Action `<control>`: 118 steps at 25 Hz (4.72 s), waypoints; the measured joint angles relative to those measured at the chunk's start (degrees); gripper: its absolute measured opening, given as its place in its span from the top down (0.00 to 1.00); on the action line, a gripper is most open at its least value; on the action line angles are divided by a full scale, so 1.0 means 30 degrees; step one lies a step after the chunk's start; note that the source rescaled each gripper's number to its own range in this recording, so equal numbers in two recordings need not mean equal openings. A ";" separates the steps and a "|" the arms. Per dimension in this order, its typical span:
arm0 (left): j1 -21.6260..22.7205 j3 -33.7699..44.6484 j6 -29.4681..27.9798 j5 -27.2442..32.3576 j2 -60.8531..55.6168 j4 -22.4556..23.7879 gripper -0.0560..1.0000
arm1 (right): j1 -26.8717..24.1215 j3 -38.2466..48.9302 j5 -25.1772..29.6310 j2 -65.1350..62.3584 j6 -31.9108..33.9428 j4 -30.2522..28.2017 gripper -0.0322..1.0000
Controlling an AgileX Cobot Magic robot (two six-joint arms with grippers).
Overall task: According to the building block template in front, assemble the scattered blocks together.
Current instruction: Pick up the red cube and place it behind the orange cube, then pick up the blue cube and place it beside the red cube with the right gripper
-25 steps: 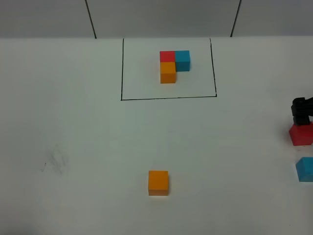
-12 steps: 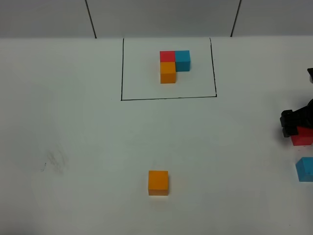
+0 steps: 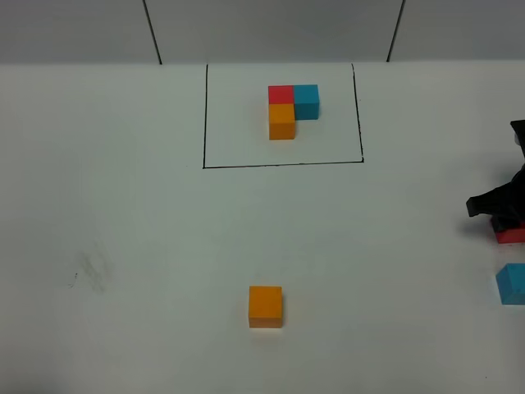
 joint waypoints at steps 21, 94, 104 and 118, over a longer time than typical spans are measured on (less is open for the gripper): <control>0.0000 0.0000 0.0000 0.0000 0.0000 0.0000 0.27 | 0.9470 -0.3009 0.2364 -0.2834 1.1402 -0.0213 0.72; 0.0000 0.0023 0.0052 -0.0005 0.0000 0.0420 0.30 | 1.8827 -1.0034 0.8073 0.5827 2.2695 -0.3364 0.69; 0.0000 0.0023 0.0052 -0.0005 0.0000 0.0420 0.30 | 1.8827 -1.0034 0.9510 0.3616 2.1902 -0.7909 0.01; 0.0000 0.0023 0.0052 -0.0005 0.0000 0.0420 0.30 | 1.1128 -1.0052 1.3324 -0.5009 1.0562 -1.0385 0.00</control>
